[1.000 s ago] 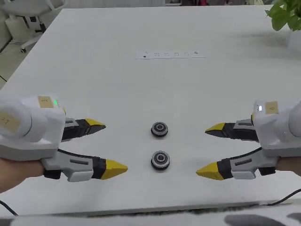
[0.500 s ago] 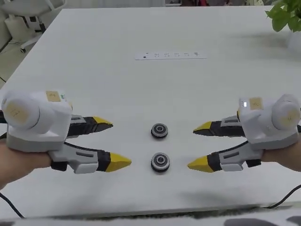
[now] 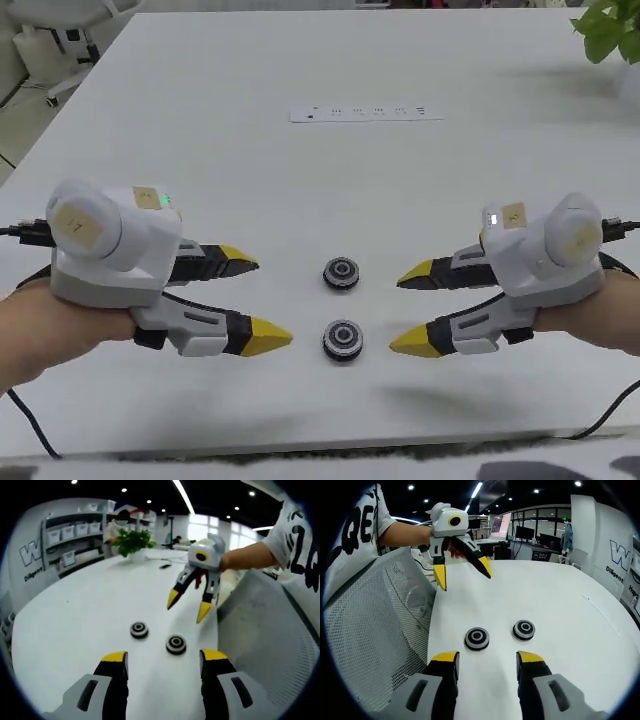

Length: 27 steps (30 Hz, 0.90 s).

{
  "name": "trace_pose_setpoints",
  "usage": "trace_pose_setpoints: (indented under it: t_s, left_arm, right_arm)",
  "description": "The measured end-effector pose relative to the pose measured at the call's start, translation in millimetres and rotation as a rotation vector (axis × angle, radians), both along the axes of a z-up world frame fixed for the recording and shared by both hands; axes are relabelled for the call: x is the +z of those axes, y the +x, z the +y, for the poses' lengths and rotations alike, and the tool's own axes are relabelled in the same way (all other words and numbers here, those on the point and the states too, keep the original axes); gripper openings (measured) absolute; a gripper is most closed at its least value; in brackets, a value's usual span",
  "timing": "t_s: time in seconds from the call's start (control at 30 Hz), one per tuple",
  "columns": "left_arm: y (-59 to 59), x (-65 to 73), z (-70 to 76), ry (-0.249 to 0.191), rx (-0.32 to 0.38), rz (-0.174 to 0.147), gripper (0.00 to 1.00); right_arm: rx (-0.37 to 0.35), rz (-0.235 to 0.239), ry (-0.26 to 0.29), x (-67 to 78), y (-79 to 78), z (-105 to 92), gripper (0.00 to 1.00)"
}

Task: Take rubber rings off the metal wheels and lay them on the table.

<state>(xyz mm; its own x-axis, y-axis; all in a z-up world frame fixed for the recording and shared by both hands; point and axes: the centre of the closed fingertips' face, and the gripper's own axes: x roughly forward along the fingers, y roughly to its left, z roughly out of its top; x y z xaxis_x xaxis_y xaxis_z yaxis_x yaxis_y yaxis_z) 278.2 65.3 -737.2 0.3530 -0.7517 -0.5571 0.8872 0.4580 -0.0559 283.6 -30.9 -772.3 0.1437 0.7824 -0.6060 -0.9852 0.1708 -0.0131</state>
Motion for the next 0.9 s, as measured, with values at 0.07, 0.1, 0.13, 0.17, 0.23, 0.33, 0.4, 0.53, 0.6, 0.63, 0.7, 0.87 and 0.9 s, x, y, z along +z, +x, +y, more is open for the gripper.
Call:
trace_pose_setpoints:
  t_s: [0.07, 0.1, 0.13, 0.17, 0.23, 0.33, 0.4, 0.53, 0.6, 0.63, 0.7, 0.87, 0.9]
  left_arm:
    - [0.1, -2.6, -0.7, 0.003, -0.003, 0.004, 0.58]
    - [0.2, -4.0, -1.0, 0.006, -0.005, 0.007, 0.58]
    - [-0.1, -6.0, -1.5, 0.011, -0.009, 0.01, 0.57]
    - [-0.2, -7.0, -1.9, 0.012, -0.011, 0.013, 0.57]
    - [-0.4, -8.3, -2.8, 0.011, -0.013, 0.015, 0.56]
    - [-0.4, -10.7, -4.9, 0.011, -0.019, 0.02, 0.55]
    - [0.0, -12.8, -7.0, 0.013, -0.024, 0.024, 0.54]
    - [0.7, -16.0, -11.9, 0.016, -0.039, 0.025, 0.52]
    - [1.0, -18.4, -14.2, 0.019, -0.046, 0.03, 0.52]
    - [1.3, -19.4, -15.2, 0.02, -0.048, 0.032, 0.51]
    - [1.8, -21.6, -17.9, 0.022, -0.055, 0.035, 0.51]
    - [4.5, -24.4, -23.8, 0.024, -0.07, 0.026, 0.48]
    - [4.5, -25.1, -24.7, 0.023, -0.071, 0.03, 0.47]
  right_arm:
    - [0.005, 0.005, 0.0, -1.8, -0.1, 1.6, 0.42]
    - [0.008, 0.008, 0.001, -2.9, 0.1, 2.5, 0.41]
    - [0.009, 0.011, -0.001, -3.8, 0.4, 2.7, 0.41]
    - [0.009, 0.014, -0.002, -5.1, 0.9, 2.6, 0.4]
    - [0.012, 0.02, -0.006, -8.0, 0.9, 2.7, 0.4]
    - [0.02, 0.028, -0.012, -11.9, -0.1, 2.9, 0.4]
    - [0.025, 0.033, -0.015, -14.5, -0.8, 3.1, 0.39]
    - [0.027, 0.046, -0.006, -18.7, 0.1, 4.3, 0.37]
    - [0.034, 0.05, -0.006, -19.8, -0.1, 6.3, 0.36]
    - [0.038, 0.053, -0.007, -20.8, 0.0, 6.9, 0.36]
    - [0.047, 0.052, -0.011, -22.8, 0.6, 8.6, 0.35]
    - [0.054, 0.065, 0.0, -25.1, 1.7, 13.4, 0.33]
    - [0.055, 0.067, 0.0, -25.9, 1.8, 13.7, 0.32]
